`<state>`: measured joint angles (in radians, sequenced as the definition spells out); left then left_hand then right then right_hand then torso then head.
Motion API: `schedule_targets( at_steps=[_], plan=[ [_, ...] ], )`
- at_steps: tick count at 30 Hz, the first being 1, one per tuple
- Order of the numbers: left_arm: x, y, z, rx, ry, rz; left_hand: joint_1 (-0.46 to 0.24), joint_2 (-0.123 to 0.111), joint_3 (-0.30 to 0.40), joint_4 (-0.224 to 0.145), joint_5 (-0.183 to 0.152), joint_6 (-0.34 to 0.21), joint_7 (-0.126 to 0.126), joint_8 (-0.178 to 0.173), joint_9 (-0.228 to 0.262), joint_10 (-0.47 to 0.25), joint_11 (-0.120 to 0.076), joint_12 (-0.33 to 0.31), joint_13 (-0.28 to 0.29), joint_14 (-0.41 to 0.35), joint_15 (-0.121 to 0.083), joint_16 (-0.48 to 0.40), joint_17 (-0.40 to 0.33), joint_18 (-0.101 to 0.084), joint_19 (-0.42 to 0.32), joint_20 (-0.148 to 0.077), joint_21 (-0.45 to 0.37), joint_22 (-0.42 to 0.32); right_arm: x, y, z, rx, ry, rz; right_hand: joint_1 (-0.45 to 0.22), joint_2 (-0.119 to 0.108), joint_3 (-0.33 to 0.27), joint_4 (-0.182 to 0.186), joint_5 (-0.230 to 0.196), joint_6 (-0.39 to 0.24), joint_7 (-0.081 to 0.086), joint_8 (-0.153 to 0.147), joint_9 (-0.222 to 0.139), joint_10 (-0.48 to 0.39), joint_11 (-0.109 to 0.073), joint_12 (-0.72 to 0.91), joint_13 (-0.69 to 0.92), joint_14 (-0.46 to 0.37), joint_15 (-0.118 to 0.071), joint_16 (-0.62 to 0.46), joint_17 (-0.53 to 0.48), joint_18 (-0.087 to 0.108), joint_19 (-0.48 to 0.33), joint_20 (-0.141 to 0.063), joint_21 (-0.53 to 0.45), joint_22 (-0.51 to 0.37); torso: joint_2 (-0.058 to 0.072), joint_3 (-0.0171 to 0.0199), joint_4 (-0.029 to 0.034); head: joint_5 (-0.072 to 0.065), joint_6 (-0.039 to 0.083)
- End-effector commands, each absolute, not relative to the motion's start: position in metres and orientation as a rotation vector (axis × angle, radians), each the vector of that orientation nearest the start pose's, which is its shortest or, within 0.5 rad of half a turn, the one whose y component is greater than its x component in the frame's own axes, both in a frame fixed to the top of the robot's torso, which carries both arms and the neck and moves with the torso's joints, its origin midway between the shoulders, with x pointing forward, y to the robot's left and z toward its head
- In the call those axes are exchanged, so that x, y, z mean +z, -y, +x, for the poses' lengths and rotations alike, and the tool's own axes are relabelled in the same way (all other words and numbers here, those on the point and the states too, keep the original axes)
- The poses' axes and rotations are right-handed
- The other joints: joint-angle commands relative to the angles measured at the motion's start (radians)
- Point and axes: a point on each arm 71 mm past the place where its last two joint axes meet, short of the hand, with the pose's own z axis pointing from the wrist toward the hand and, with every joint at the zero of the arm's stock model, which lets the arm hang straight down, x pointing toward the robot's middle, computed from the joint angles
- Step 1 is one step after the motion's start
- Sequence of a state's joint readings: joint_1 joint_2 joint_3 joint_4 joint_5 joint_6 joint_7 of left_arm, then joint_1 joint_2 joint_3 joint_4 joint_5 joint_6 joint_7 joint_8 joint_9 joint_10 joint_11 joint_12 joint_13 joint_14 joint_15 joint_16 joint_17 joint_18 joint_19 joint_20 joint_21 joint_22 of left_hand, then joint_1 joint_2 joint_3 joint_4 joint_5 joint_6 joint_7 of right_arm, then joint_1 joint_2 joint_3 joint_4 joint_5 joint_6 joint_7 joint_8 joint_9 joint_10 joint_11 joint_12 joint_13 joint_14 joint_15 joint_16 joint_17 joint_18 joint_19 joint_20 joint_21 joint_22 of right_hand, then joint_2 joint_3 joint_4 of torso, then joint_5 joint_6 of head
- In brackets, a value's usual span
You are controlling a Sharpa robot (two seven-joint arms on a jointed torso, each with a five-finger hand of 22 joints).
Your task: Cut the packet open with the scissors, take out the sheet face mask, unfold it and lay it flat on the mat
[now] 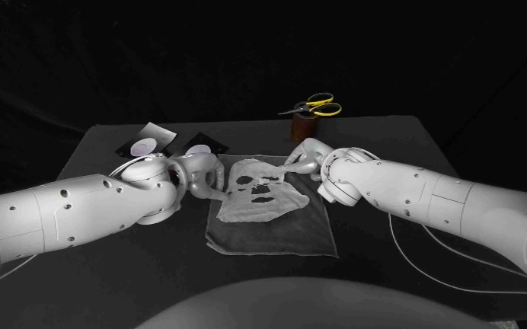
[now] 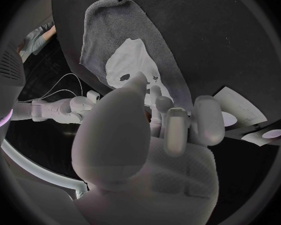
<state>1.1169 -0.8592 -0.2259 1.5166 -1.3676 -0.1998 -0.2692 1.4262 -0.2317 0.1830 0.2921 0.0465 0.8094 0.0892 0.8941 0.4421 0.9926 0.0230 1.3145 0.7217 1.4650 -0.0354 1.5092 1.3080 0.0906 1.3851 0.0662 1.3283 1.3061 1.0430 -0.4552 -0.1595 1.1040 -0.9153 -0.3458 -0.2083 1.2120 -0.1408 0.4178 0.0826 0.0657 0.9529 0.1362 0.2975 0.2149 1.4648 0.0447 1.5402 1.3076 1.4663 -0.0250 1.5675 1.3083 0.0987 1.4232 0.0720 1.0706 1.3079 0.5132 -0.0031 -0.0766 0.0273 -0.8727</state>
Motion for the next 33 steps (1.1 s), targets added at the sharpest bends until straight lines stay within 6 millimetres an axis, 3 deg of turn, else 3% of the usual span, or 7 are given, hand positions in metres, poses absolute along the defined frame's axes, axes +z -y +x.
schedule_targets(
  at_steps=[1,8,15,19,27,33],
  plan=[
    [-0.3005,-0.2214,0.4318,-0.438,-2.119,0.083,0.0,0.013,-0.006,0.0,0.002,-0.01,0.0,0.006,0.001,0.007,0.0,0.005,0.004,0.042,0.0,0.005,0.114,-0.014,0.007,-0.002,0.005,0.002,-0.3369,0.1296,0.4906,0.677,-2.074,0.436,-0.005,-0.003,-0.006,0.001,-0.006,-0.009,0.0,-0.005,-0.001,0.095,0.005,0.004,0.241,0.104,0.005,0.003,0.262,-0.01,-0.001,0.008,-0.002,0.144,0.002,-0.0003,0.0016,0.002,0.0],
    [-0.3001,-0.2181,0.4306,-0.44,-2.123,0.093,0.0,0.015,-0.009,0.0,0.002,-0.011,-0.001,0.012,0.005,0.014,-0.001,0.011,0.015,0.044,-0.001,0.007,0.118,-0.015,0.009,-0.003,0.008,0.005,-0.3386,0.1255,0.4923,0.68,-2.088,0.425,0.0,-0.001,-0.008,-0.003,-0.009,-0.011,0.0,-0.002,0.0,0.095,0.006,0.004,0.241,0.104,0.006,0.003,0.262,-0.009,-0.002,0.01,-0.002,0.144,0.006,-0.0017,0.0054,0.001,0.0],
    [-0.3005,-0.2161,0.4301,-0.436,-2.131,0.102,0.0,0.016,-0.012,0.0,0.002,-0.011,-0.001,0.015,0.007,0.018,-0.002,0.014,0.02,0.045,-0.002,0.008,0.121,-0.016,0.011,-0.003,0.012,0.008,-0.3397,0.1244,0.494,0.677,-2.083,0.417,0.012,0.001,-0.012,-0.014,-0.012,-0.011,0.0,0.004,0.002,0.095,0.007,0.005,0.241,0.104,0.007,0.003,0.262,-0.009,-0.004,0.011,-0.002,0.144,0.005,-0.0016,0.0044,0.003,0.0],
    [-0.301,-0.2153,0.4301,-0.431,-2.137,0.11,0.0,0.017,-0.014,0.0,0.002,-0.011,-0.002,0.018,0.009,0.022,-0.002,0.017,0.027,0.047,-0.002,0.009,0.125,-0.017,0.014,-0.003,0.015,0.012,-0.3388,0.1246,0.4951,0.679,-2.062,0.42,0.033,0.015,-0.009,-0.031,-0.013,0.004,-0.007,0.023,0.01,0.096,0.001,0.008,0.244,0.104,0.003,0.003,0.262,-0.009,-0.004,0.011,0.004,0.144,0.005,-0.0017,0.0037,0.005,0.0],
    [-0.3029,-0.2131,0.4308,-0.425,-2.145,0.121,0.002,0.019,-0.016,0.0,0.002,-0.012,-0.004,0.023,0.012,0.028,-0.004,0.022,0.035,0.049,-0.003,0.012,0.129,-0.018,0.016,-0.004,0.019,0.016,-0.3354,0.1259,0.4974,0.685,-1.999,0.435,0.099,0.072,0.031,-0.098,-0.017,0.076,-0.054,0.11,0.057,0.099,-0.039,0.015,0.25,0.104,-0.029,0.003,0.262,-0.009,-0.004,-0.014,0.021,0.146,0.006,-0.0027,0.0033,0.001,0.0],
    [-0.3036,-0.2126,0.4304,-0.422,-2.15,0.126,0.003,0.02,-0.017,0.0,0.003,-0.012,-0.005,0.025,0.013,0.03,-0.004,0.024,0.038,0.05,-0.004,0.012,0.131,-0.018,0.017,-0.005,0.02,0.017,-0.3327,0.1283,0.4998,0.689,-1.947,0.454,0.093,0.082,0.057,-0.131,-0.017,0.076,-0.073,0.171,0.104,0.102,-0.056,0.021,0.255,0.104,-0.046,0.003,0.262,-0.01,-0.004,-0.032,0.03,0.147,0.006,-0.0021,0.0048,0.001,0.0]
  ],
)
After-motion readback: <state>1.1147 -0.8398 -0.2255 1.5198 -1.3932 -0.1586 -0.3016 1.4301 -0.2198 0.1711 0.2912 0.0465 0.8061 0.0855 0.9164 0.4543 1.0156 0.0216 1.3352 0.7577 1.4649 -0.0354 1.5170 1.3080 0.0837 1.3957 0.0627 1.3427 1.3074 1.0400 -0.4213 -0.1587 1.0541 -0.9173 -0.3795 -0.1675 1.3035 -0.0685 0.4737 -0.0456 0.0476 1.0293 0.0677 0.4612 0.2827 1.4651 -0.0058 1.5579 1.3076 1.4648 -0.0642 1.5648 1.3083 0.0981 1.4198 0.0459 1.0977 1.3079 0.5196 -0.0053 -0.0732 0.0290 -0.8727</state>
